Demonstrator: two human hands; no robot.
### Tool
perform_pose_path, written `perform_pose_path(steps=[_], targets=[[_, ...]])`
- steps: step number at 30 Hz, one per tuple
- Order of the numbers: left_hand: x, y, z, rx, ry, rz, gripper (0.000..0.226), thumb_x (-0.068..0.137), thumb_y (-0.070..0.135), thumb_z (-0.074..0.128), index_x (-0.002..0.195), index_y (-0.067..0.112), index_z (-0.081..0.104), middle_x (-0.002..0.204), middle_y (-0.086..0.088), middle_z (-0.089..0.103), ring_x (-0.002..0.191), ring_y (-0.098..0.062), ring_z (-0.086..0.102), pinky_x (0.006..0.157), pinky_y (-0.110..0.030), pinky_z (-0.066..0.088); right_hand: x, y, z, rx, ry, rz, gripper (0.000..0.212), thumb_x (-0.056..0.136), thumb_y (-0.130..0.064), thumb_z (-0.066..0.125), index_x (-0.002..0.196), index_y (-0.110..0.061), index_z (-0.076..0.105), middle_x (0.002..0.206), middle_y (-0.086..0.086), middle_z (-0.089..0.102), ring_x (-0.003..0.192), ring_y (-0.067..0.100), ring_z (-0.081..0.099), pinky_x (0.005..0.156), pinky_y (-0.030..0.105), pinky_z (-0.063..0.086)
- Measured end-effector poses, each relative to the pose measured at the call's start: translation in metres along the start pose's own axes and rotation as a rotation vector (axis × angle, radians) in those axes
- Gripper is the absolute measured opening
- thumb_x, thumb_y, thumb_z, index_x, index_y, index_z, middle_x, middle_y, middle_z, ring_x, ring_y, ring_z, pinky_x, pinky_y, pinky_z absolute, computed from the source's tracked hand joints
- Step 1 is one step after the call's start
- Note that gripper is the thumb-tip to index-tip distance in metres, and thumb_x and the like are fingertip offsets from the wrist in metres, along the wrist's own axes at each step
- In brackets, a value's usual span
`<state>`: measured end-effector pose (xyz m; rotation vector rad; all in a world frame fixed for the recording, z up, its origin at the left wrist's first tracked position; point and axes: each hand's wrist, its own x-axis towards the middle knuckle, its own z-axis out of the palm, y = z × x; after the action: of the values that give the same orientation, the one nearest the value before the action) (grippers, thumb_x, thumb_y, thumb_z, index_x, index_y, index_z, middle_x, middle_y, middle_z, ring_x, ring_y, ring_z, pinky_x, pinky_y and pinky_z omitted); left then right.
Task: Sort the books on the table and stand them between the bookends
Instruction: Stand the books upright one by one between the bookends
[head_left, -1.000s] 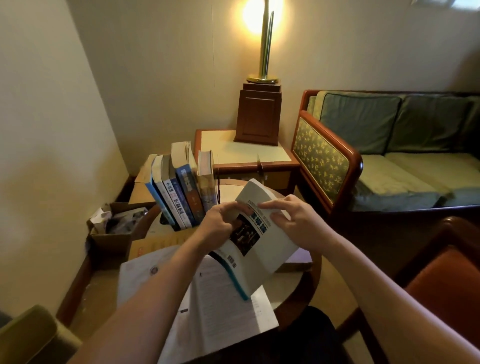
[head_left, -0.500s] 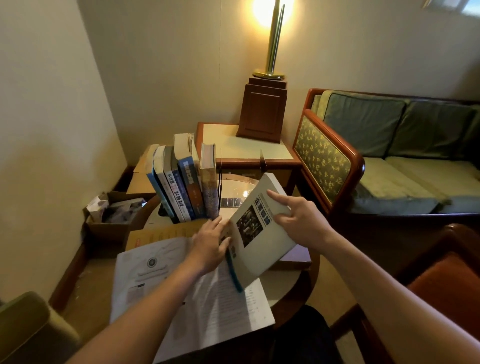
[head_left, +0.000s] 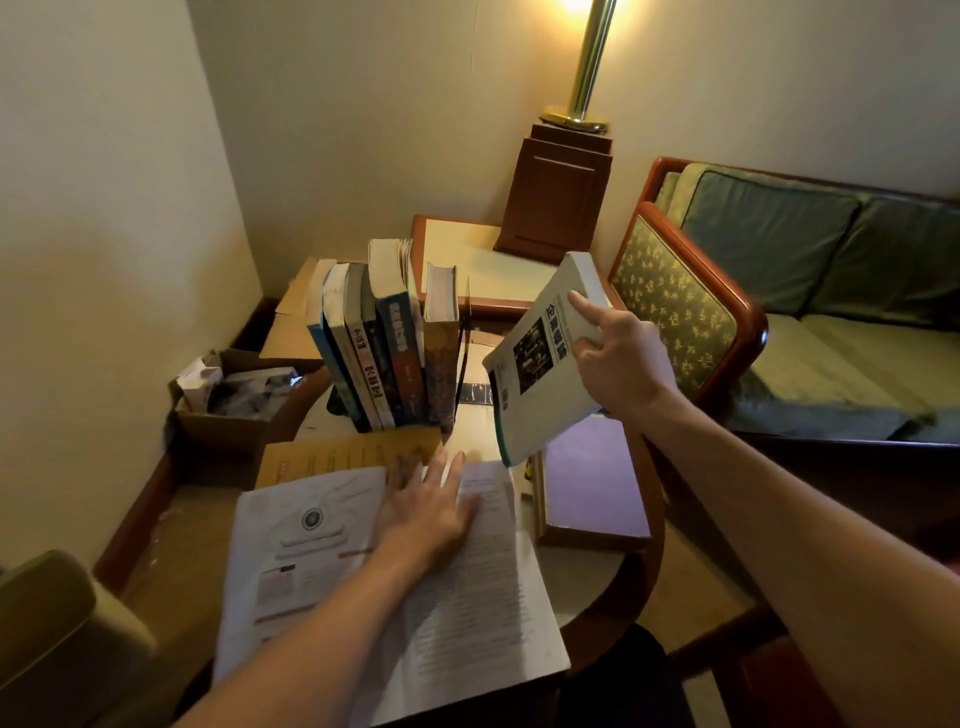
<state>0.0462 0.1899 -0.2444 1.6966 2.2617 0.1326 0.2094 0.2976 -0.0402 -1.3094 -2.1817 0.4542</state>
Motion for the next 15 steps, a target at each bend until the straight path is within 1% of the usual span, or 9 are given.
perform_pose_path(steps=[2,5,7,9,11,12,14,15], targets=[[0.002,-0.001,0.001,-0.001,0.002,0.006,0.070,0.098,0.067,0.011,0.159,0.033,0.002,0.168,0.005,-0.001,0.154,-0.028,0.003,0.118,-0.052,0.021,0.015,-0.004,0.009,-0.024,0.016,-0.008,0.056,0.101,-0.009,0.049,0.153,-0.023,0.035,0.138,0.020,0.057,0.112,0.035,0.063,0.084,0.043,0.059],[0.000,0.001,-0.001,-0.039,0.028,0.007,0.065,0.100,0.063,0.021,0.157,0.034,0.007,0.168,0.003,0.001,0.154,-0.029,0.003,0.119,-0.054,0.015,0.039,-0.012,0.025,-0.075,0.005,-0.033,0.056,0.100,-0.007,0.047,0.153,-0.022,0.038,0.135,0.021,0.059,0.111,0.036,0.063,0.088,0.046,0.058],[-0.002,0.000,-0.002,-0.029,0.054,0.045,0.064,0.101,0.058,0.025,0.156,0.029,0.012,0.167,-0.002,0.007,0.153,-0.031,0.007,0.120,-0.055,0.013,0.054,-0.017,0.035,-0.090,-0.024,-0.054,0.055,0.099,-0.006,0.048,0.152,-0.020,0.040,0.137,0.021,0.058,0.115,0.035,0.062,0.091,0.044,0.057],[-0.003,-0.003,-0.002,0.057,0.086,0.094,0.067,0.101,0.058,0.019,0.157,0.022,0.010,0.166,-0.006,0.011,0.152,-0.034,0.008,0.122,-0.056,0.009,0.067,-0.022,0.046,-0.081,-0.059,-0.046,0.054,0.099,-0.004,0.047,0.151,-0.019,0.041,0.140,0.020,0.056,0.119,0.034,0.060,0.095,0.045,0.055],[-0.004,-0.006,-0.001,0.095,0.105,0.113,0.069,0.101,0.059,0.011,0.158,0.020,0.007,0.166,-0.008,0.012,0.152,-0.036,0.007,0.123,-0.056,0.007,0.076,-0.027,0.057,-0.061,-0.123,-0.014,0.055,0.098,-0.003,0.045,0.151,-0.021,0.041,0.143,0.019,0.053,0.121,0.034,0.058,0.098,0.044,0.054],[-0.004,-0.006,0.000,0.099,0.109,0.116,0.069,0.101,0.059,0.009,0.159,0.020,0.007,0.166,-0.008,0.012,0.152,-0.036,0.007,0.122,-0.056,0.007,0.078,-0.029,0.064,-0.041,-0.172,0.006,0.057,0.098,-0.004,0.043,0.152,-0.022,0.039,0.146,0.018,0.051,0.123,0.033,0.057,0.100,0.040,0.052],[-0.005,-0.005,0.001,0.116,0.133,0.122,0.070,0.101,0.059,0.008,0.158,0.019,0.011,0.165,-0.011,0.015,0.152,-0.038,0.009,0.122,-0.057,0.009,0.081,-0.034,0.076,0.004,-0.272,0.036,0.062,0.100,-0.006,0.041,0.157,-0.022,0.026,0.152,0.016,0.044,0.131,0.031,0.050,0.104,0.031,0.043],[-0.006,-0.005,0.003,0.123,0.158,0.123,0.069,0.101,0.058,0.010,0.158,0.018,0.015,0.164,-0.012,0.019,0.151,-0.039,0.013,0.122,-0.057,0.011,0.081,-0.037,0.080,0.015,-0.307,0.039,0.062,0.102,-0.010,0.041,0.159,-0.020,0.019,0.154,0.016,0.041,0.134,0.031,0.047,0.105,0.032,0.040]])
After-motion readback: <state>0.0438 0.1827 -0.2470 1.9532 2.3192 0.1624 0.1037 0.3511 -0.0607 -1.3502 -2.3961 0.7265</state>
